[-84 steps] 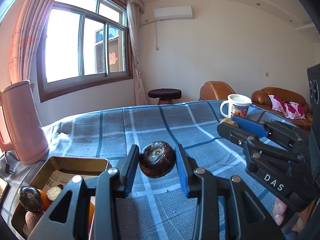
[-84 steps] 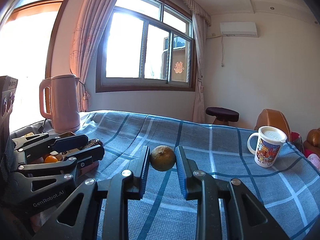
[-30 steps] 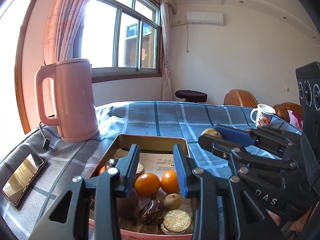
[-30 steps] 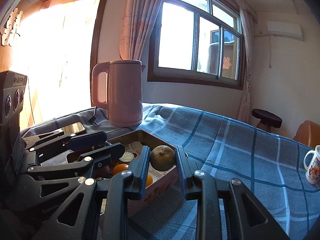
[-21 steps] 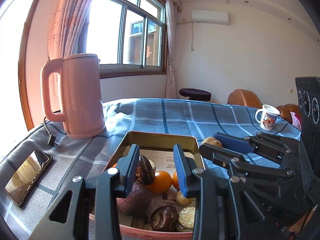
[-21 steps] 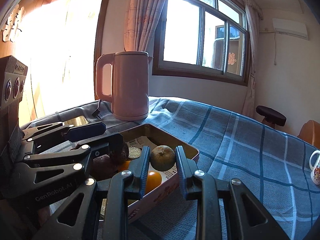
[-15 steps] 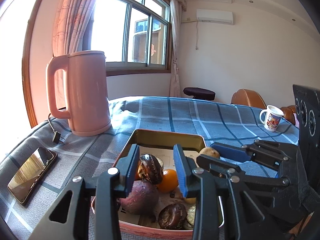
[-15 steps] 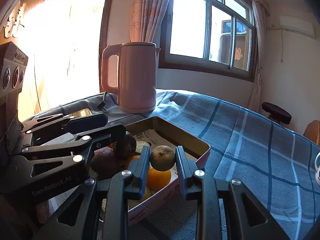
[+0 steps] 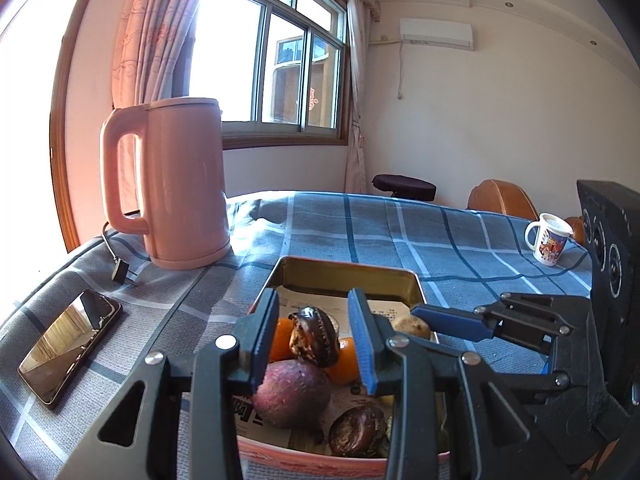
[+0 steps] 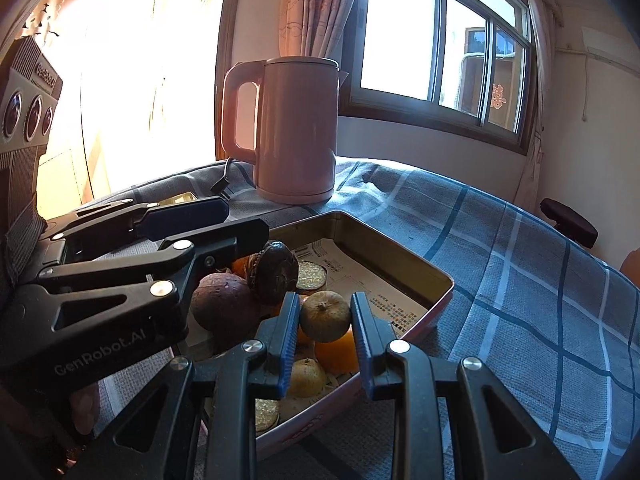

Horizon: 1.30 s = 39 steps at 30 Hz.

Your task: Organize fruits

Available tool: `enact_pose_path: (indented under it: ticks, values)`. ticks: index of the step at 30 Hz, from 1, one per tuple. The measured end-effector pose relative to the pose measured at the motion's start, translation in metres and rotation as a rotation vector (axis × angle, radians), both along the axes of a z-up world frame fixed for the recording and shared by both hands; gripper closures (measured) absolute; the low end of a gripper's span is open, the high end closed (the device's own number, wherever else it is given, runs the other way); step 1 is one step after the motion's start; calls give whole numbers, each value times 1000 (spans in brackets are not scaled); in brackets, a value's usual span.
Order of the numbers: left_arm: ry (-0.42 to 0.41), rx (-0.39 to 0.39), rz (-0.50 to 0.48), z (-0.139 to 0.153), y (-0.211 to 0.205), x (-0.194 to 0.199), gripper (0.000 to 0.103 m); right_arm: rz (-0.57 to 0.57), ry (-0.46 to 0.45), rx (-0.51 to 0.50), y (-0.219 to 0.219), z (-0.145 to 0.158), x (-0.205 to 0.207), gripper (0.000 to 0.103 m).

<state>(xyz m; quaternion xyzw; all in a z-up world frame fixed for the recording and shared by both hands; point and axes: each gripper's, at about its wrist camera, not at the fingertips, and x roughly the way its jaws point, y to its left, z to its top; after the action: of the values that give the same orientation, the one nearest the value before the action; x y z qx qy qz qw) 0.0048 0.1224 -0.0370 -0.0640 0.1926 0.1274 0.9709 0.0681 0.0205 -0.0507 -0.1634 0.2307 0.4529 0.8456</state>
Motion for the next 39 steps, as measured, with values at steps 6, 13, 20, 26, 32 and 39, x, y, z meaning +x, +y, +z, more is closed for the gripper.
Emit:
enact_pose_path:
  ticks: [6, 13, 20, 26, 32, 39]
  values:
    - [-2, 6, 4, 0, 1, -1, 61, 2, 7, 6, 0, 0, 1, 75]
    - [-6, 8, 9, 1, 0, -2, 53, 1, 5, 3, 0, 0, 1, 75]
    - [-13, 17, 17, 1, -1, -3, 41, 19, -29, -9, 3, 1, -7, 45]
    - [-29, 24, 38, 3, 0, -6, 21, 0, -25, 5, -1, 2, -4, 44]
    - [-35, 26, 34, 4, -1, -8, 20, -41, -28, 39, -9, 5, -1, 32]
    - [-52, 37, 26, 9, -7, -11, 15, -109, -36, 46, -26, 6, 6, 32]
